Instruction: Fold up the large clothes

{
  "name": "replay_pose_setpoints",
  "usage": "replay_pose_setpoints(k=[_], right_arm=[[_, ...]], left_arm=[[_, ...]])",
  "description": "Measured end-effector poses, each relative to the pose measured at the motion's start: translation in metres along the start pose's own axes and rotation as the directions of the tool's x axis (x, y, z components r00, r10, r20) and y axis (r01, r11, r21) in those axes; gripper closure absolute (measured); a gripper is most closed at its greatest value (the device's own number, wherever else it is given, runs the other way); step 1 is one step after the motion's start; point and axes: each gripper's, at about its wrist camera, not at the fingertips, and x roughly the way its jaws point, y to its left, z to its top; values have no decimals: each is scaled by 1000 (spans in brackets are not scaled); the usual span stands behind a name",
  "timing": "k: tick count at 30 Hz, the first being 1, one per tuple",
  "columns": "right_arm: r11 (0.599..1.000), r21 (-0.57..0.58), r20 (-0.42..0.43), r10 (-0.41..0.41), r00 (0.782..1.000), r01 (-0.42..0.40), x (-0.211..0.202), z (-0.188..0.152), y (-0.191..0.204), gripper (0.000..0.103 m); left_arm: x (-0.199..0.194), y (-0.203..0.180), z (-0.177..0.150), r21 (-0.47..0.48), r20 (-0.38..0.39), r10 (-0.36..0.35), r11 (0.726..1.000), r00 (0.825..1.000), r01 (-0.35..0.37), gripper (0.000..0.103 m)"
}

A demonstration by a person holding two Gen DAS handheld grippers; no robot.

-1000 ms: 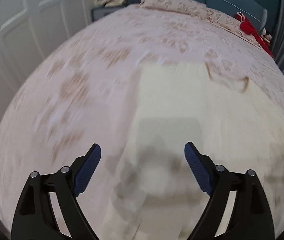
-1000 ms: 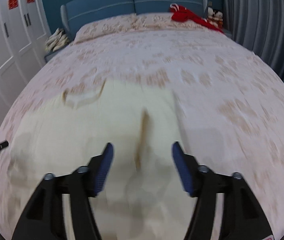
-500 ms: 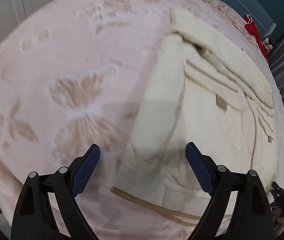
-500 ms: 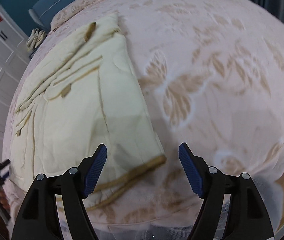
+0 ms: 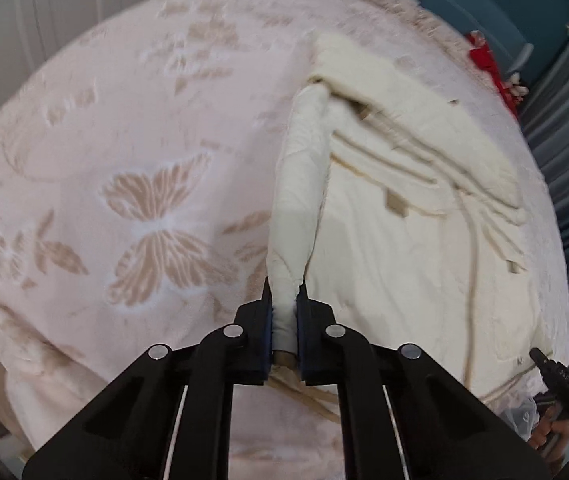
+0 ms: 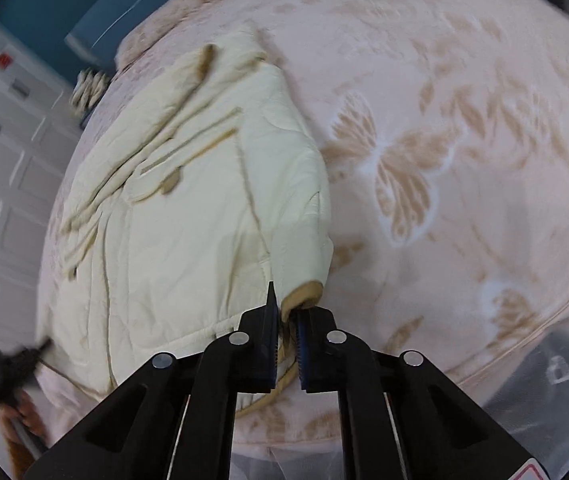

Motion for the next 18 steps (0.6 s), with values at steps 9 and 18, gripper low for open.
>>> replay_pose_setpoints(k=[9, 18], right_arm=[[958, -281, -10, -63, 998, 58, -73, -28, 19, 99], [891, -453, -203, -120, 972, 16, -179, -111, 25, 99]], left_arm=[[-75, -10, -44, 135, 6, -20, 991, 1000, 19, 96], [-191, 27, -125, 112, -69, 1, 994, 998, 7, 96]])
